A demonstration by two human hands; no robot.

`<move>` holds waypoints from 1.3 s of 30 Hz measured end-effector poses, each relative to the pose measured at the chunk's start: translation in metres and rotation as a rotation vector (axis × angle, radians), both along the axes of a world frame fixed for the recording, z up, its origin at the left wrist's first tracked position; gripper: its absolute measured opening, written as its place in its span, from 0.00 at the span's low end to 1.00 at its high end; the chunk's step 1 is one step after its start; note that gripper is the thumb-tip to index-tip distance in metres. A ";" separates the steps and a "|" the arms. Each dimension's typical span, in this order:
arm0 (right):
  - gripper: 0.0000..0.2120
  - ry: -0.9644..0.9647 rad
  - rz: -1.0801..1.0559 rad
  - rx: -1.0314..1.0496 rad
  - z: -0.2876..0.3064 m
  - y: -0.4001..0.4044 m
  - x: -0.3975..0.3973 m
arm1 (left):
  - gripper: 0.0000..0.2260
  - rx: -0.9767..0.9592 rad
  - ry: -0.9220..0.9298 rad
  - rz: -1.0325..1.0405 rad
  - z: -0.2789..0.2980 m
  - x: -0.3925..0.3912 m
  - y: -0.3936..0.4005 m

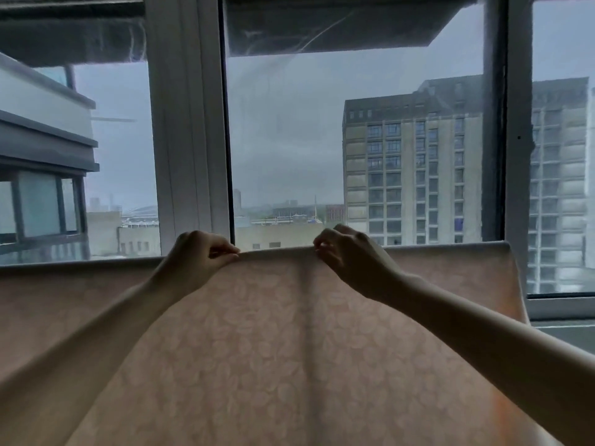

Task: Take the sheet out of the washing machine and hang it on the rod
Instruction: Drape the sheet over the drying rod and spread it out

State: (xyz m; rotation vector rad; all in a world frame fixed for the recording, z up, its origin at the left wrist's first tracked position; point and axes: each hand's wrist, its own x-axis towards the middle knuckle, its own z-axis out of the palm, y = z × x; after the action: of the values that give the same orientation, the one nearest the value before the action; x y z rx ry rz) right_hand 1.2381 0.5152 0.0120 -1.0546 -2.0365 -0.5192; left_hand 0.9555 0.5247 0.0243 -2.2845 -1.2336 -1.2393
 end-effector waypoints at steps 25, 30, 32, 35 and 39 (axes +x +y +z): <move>0.02 0.115 0.097 0.190 -0.010 -0.017 -0.025 | 0.05 0.350 0.069 -0.251 -0.053 0.003 -0.017; 0.02 -0.031 0.033 0.206 -0.021 -0.008 -0.024 | 0.04 0.365 0.180 -0.176 -0.065 0.005 -0.020; 0.01 -0.027 0.050 0.189 -0.017 -0.010 -0.030 | 0.03 0.371 0.240 -0.146 -0.060 0.002 -0.021; 0.07 -0.073 0.039 0.133 -0.012 -0.013 -0.041 | 0.06 0.337 0.148 -0.113 -0.043 -0.005 -0.020; 0.10 -0.133 -0.002 0.152 -0.016 -0.015 -0.049 | 0.07 0.278 -0.044 -0.046 -0.030 -0.031 -0.016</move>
State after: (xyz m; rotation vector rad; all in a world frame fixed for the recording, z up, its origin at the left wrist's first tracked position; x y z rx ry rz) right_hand 1.1890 0.5000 -0.0040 -0.9525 -2.0744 -0.7507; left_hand 0.9250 0.5092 -0.0055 -2.1041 -0.9581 -1.3877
